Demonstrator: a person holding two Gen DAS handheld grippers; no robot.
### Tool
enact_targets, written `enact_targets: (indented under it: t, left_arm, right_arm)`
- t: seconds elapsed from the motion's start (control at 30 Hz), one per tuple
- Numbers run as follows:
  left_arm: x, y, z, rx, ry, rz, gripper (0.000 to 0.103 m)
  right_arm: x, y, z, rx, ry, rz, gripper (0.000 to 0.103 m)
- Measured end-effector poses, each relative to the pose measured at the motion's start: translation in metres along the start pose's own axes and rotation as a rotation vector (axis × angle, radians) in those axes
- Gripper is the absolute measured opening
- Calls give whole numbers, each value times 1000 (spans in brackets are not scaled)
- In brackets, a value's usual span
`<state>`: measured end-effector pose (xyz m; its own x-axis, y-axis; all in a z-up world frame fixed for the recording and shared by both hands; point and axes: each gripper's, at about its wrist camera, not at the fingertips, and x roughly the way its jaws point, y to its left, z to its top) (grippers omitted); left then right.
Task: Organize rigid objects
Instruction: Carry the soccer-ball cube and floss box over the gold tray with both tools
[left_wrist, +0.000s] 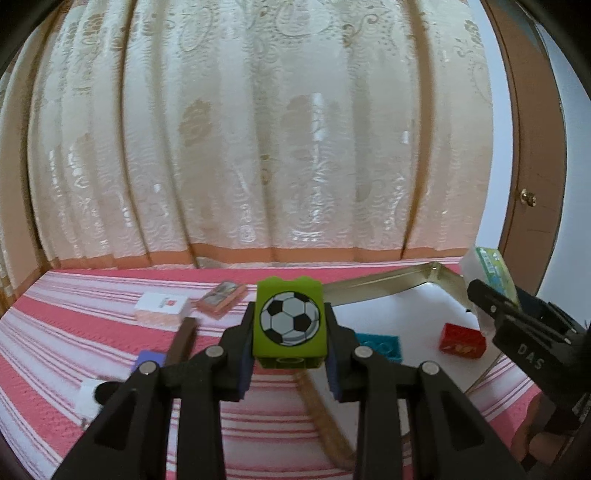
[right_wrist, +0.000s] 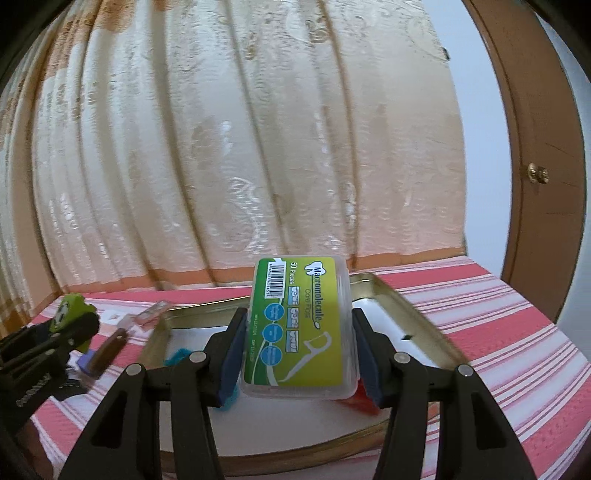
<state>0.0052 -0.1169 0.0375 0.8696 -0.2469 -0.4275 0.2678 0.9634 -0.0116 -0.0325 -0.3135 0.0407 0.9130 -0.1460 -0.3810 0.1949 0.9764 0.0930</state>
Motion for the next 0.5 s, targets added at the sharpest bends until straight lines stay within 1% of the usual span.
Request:
enact_targets:
  t: [0.27,0.43,0.5]
  left_arm:
    - [17,-32,3,25,19,-48,30]
    - [28,-49,1,39,41,-60,30]
    - [34,-55,0,40,58,-67,30]
  right_arm:
    - [11,-36,3,13,25,-72,57]
    - [22,-55,5,48,58,-83,57]
    - [27,-56,6,38,63,-93,57]
